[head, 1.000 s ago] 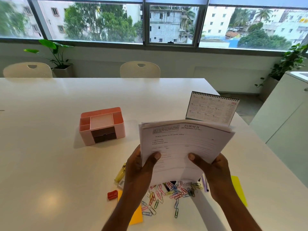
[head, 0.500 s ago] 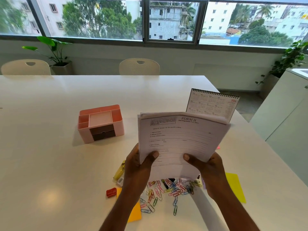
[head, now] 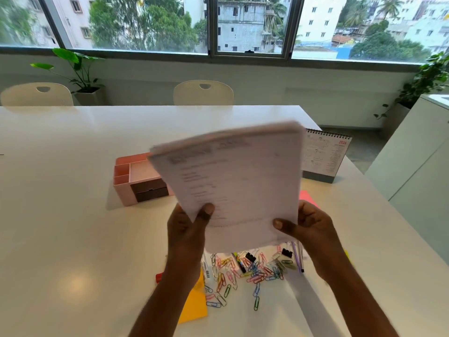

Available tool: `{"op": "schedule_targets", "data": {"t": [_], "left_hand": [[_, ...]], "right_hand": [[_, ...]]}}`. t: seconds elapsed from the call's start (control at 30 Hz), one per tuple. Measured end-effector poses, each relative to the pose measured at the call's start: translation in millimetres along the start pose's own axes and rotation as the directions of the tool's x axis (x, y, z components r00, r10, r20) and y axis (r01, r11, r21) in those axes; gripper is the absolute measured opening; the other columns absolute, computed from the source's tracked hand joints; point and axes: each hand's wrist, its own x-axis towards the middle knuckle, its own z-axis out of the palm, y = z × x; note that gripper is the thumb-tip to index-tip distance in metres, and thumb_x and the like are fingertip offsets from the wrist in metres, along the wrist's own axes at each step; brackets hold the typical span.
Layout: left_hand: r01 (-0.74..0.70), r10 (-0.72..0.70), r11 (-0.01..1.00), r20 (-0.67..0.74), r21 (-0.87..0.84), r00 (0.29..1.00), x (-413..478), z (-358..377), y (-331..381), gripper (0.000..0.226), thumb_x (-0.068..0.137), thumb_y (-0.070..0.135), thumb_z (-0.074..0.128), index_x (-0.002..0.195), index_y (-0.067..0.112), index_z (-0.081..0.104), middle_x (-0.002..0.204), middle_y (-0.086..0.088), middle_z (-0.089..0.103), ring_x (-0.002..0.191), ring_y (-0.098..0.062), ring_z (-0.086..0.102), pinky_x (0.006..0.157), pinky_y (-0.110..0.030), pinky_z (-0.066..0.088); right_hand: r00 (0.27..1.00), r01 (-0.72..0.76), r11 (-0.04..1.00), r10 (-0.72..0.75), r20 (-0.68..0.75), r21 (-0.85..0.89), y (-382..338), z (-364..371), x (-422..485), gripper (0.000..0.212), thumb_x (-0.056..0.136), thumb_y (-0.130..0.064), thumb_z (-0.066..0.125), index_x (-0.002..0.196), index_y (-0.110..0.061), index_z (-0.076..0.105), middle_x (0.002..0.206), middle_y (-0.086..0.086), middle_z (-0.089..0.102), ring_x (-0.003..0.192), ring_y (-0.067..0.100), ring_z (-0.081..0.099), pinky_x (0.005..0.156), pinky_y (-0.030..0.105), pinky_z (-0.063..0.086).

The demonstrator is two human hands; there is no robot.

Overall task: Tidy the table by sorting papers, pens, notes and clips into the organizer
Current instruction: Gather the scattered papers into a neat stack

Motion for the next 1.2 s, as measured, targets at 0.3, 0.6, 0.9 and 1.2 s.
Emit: {"op": "schedule_targets", "data": {"t": [0.3, 0.6, 0.9, 1.2], "left_hand": [[0.268, -0.254, 0.849, 0.093, -0.456, 0.963, 13, 15, -19, 0.073, 0.084, 0.022, 0.074, 0.153, 0.026, 0.048, 0.146, -0.016, 0.063, 0.128, -0.037, 0.062, 0.098, -0.059, 0.057], [0.212, -0.204, 0.966, 0.072, -0.145, 0.976, 90, -49, 17, 0.068, 0.082, 0.004, 0.077, 0.144, 0.014, 0.05, 0.131, -0.012, 0.069, 0.121, -0.028, 0.071, 0.092, -0.039, 0.063], [0.032, -0.082, 0.957, 0.163, 0.287, 0.983, 148, -20, 33, 0.023, 0.091, 0.012, 0.077, 0.11, 0.02, 0.068, 0.101, 0.009, 0.08, 0.091, -0.009, 0.077, 0.068, -0.026, 0.063], [0.004, 0.021, 0.98, -0.123, 0.201, 0.992, 175, 10, -25, 0.023, 0.094, 0.006, 0.074, 0.115, 0.01, 0.068, 0.11, -0.001, 0.075, 0.101, -0.016, 0.071, 0.07, -0.018, 0.06]], "right_hand": [[0.999, -0.015, 0.924, 0.031, -0.036, 0.382, 9, 49, 3, 0.056, 0.08, 0.002, 0.074, 0.133, -0.005, 0.06, 0.127, 0.017, 0.073, 0.12, 0.034, 0.069, 0.097, 0.056, 0.059], [0.999, 0.008, 0.993, -0.003, -0.043, 0.121, -29, 13, 53, 0.045, 0.071, -0.006, 0.081, 0.113, -0.015, 0.07, 0.111, 0.007, 0.08, 0.108, 0.029, 0.075, 0.089, 0.053, 0.064], [0.993, 0.115, 0.98, -0.116, 0.001, -0.16, -50, 4, 122, 0.038, 0.083, 0.001, 0.081, 0.108, -0.025, 0.071, 0.109, 0.001, 0.078, 0.105, 0.017, 0.073, 0.088, 0.041, 0.061], [0.975, 0.053, 0.995, -0.07, -0.212, -0.083, -7, 26, 179, 0.036, 0.081, 0.005, 0.082, 0.103, -0.023, 0.072, 0.103, -0.002, 0.076, 0.097, 0.016, 0.071, 0.073, 0.027, 0.062]]}}
